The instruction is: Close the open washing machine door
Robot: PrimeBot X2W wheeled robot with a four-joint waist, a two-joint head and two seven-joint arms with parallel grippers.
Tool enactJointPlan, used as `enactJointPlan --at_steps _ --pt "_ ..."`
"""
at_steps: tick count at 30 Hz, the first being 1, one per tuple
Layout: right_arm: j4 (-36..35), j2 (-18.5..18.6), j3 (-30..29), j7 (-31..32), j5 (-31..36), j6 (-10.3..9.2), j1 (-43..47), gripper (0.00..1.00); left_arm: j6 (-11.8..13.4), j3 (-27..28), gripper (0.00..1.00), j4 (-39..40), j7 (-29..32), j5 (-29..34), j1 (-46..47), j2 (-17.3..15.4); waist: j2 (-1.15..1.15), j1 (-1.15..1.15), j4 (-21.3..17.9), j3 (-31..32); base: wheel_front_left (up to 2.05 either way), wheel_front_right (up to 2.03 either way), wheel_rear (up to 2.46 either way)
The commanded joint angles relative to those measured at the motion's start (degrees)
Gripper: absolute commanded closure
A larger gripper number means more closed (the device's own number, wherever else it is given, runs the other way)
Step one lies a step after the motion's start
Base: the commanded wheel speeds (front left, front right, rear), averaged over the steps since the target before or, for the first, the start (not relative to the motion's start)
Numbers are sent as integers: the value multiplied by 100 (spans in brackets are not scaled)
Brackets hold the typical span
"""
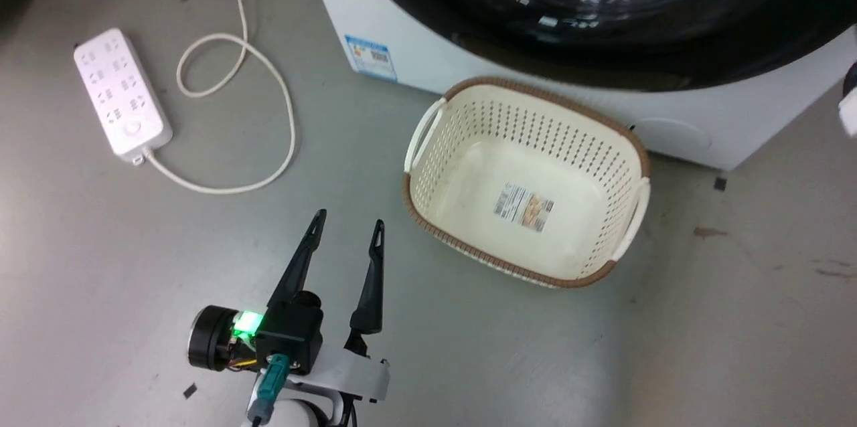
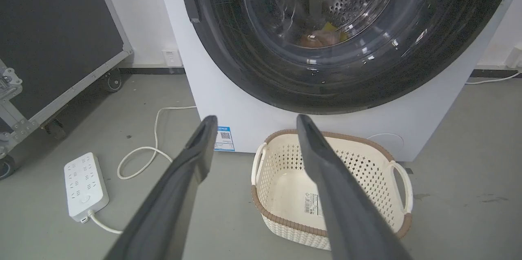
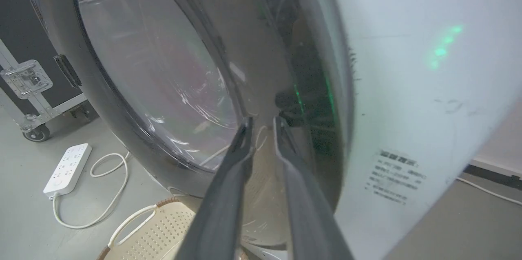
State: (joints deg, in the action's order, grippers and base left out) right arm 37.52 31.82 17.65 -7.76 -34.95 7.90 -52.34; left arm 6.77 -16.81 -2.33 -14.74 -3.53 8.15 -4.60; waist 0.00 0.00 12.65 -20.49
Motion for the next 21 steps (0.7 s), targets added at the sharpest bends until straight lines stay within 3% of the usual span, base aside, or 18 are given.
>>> enactJointPlan --at_steps 1,8,12,19,20,21 --pt "7 11 -5 -55 -2 -42 130 0 -28 33 0 -9 -26 30 -26 -12 0 0 -120 226 0 0 0" --pt "-408 -267 -110 -595 147 -42 1391 0 -127 288 0 -126 -26 -118 -283 -94 0 0 -478 1087 0 0 0" --pt "-853 -628 -711 -694 427 -42 2297 0 -250 395 0 -245 -26 -209 -432 -158 0 0 -674 1474 0 0 0" --pt "-2111 -1795 -2066 -721 1493 -42 4105 0 -370 541 0 -451 -26 -390 -711 -163 0 0 -993 1924 0 0 0" --pt "-2664 -2212 -2129 -722 2228 -42 4736 0 -389 595 0 -514 -26 -426 -827 -184 0 0 -1136 2002 0 0 0" --pt "-2774 -2348 -2159 -722 2402 -42 4905 0 -406 601 0 -540 -26 -435 -848 -188 0 0 -1168 2027 0 0 0"
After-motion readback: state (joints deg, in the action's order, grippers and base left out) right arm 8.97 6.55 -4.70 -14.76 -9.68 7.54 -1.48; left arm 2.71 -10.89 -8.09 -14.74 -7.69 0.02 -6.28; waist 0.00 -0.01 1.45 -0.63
